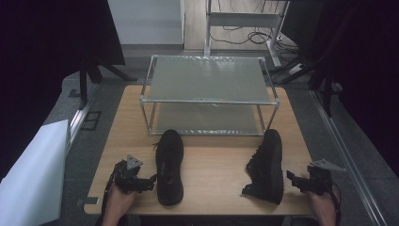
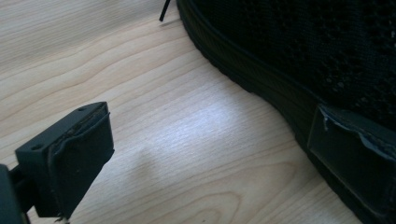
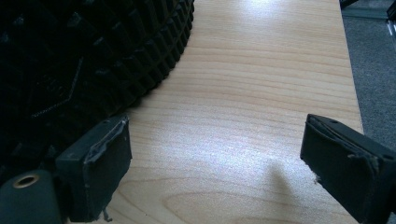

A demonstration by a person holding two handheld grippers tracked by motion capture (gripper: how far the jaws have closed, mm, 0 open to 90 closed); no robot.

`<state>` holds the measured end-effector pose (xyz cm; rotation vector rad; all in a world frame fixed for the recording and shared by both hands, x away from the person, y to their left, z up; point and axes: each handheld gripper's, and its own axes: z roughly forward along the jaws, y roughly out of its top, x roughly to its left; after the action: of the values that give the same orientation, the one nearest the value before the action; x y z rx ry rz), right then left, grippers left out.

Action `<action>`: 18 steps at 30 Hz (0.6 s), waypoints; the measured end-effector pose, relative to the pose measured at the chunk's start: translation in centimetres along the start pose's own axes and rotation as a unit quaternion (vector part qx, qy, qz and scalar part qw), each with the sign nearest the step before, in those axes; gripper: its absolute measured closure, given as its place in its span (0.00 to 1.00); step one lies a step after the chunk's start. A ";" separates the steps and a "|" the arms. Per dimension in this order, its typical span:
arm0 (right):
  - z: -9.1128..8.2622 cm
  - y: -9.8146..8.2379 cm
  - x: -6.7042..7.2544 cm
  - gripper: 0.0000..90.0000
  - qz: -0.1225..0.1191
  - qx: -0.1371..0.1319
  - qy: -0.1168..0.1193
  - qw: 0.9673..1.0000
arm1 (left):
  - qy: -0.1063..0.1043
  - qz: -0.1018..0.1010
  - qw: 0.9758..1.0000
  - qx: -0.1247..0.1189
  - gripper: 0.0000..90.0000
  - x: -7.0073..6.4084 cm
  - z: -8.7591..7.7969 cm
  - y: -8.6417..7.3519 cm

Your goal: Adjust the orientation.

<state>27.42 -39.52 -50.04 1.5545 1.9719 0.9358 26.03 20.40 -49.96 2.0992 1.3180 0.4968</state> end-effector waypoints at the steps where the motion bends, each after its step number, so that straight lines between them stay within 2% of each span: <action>1: 0.0 0.0 0.0 0.10 0.000 0.000 0.000 1.000 | -0.001 -0.001 1.000 0.000 0.00 0.0 0.0 0.0; 6: 0.0 0.0 0.0 0.10 0.000 0.001 0.001 1.000 | -0.001 -0.008 1.000 -0.006 0.00 0.2 0.2 -0.1; 11: -0.2 0.0 -0.2 0.10 0.005 -0.003 0.005 1.000 | 0.012 -0.019 0.999 -0.024 0.00 0.5 -0.1 -0.1; 18: -0.5 0.3 -0.2 0.06 0.005 -0.001 0.009 1.000 | 0.023 -0.048 0.998 -0.034 0.00 1.6 -0.3 -0.5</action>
<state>27.34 -39.74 -49.48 1.5610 1.9783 0.9585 26.22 22.07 -50.11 1.9685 1.4010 0.5439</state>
